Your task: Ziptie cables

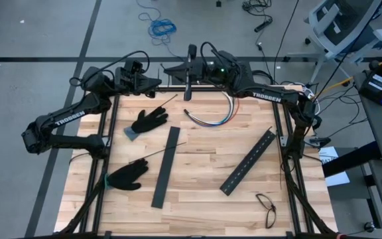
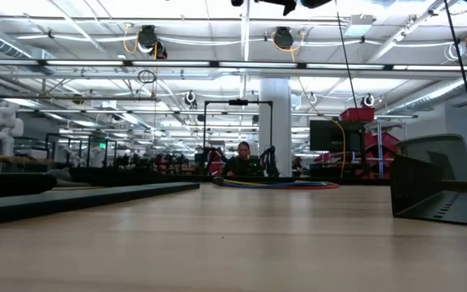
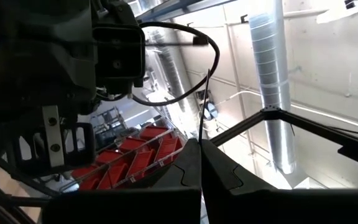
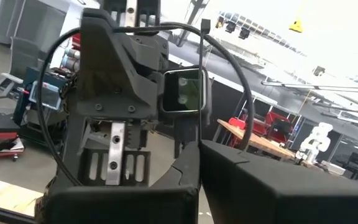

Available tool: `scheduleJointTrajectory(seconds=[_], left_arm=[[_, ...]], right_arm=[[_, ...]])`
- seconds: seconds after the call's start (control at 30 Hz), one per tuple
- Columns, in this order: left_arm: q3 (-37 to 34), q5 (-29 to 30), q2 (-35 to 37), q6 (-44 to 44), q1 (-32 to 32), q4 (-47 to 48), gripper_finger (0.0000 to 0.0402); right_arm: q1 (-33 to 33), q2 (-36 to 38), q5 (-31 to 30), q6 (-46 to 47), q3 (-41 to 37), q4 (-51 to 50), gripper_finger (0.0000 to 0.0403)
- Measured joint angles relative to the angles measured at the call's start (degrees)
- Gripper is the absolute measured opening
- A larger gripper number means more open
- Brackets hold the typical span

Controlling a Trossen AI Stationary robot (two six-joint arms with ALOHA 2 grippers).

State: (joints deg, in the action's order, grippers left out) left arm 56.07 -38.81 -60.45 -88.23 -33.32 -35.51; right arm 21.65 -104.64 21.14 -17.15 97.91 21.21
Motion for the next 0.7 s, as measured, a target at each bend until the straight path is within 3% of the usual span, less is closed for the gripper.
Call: scheduleJointTrajectory(seconds=[0.7], left_arm=[[0.0, -0.1, -0.2, 0.0, 0.1, 0.1, 0.0]], right_arm=[[-0.4, -0.2, 0.0, 0.0, 0.0, 0.0, 0.0]])
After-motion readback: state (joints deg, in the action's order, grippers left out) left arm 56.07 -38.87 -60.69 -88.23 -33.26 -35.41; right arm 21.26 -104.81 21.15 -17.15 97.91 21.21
